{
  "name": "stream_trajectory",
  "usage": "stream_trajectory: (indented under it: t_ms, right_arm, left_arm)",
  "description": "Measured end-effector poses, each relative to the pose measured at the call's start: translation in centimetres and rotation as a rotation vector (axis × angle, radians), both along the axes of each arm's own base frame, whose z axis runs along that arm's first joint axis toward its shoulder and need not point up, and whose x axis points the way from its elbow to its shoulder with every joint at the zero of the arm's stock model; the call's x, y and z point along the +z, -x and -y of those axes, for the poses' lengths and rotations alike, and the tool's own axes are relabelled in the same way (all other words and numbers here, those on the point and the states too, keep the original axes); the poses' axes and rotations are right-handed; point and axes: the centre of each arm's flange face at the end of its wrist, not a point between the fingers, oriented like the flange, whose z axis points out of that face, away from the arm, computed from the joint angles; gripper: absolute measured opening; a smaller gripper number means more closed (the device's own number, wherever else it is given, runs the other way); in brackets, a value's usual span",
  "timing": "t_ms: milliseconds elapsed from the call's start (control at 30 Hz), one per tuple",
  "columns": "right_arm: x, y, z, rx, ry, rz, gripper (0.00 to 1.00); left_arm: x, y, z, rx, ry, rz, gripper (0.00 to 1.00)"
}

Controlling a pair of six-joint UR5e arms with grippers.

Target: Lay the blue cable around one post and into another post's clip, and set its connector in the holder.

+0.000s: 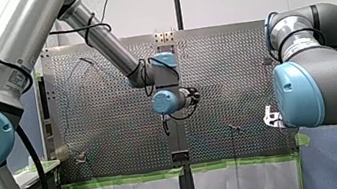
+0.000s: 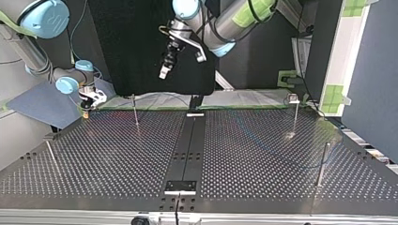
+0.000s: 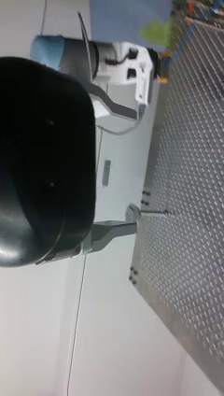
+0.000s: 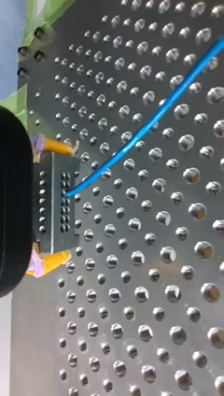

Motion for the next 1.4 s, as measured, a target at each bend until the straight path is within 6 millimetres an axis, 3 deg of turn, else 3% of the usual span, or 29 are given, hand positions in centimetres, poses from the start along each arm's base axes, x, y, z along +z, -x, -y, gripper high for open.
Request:
stream_trajectory:
  t_ms: [267,867,1067,1400]
  right_arm:
    - [0.0,-0.3,0.0,0.004,0.002,0.0,0.0]
    - [0.1,-0.6,0.0,0.008,0.009,0.002,0.0]
    - [0.0,-0.8,-0.1,0.01,0.008,0.0,0.0]
    - [0.1,-1.0,-0.1,0.013,0.01,0.0,0.0]
  left_arm:
    - [1.8,-0.1,-2.4,0.05,0.068,0.033,0.99]
    - [6.0,-2.8,-10.8,0.121,0.102,0.2,0.99]
    - [4.9,-3.3,-14.1,0.21,0.069,0.187,0.99]
    - [1.3,-3.4,-19.2,0.324,-0.006,0.105,0.99]
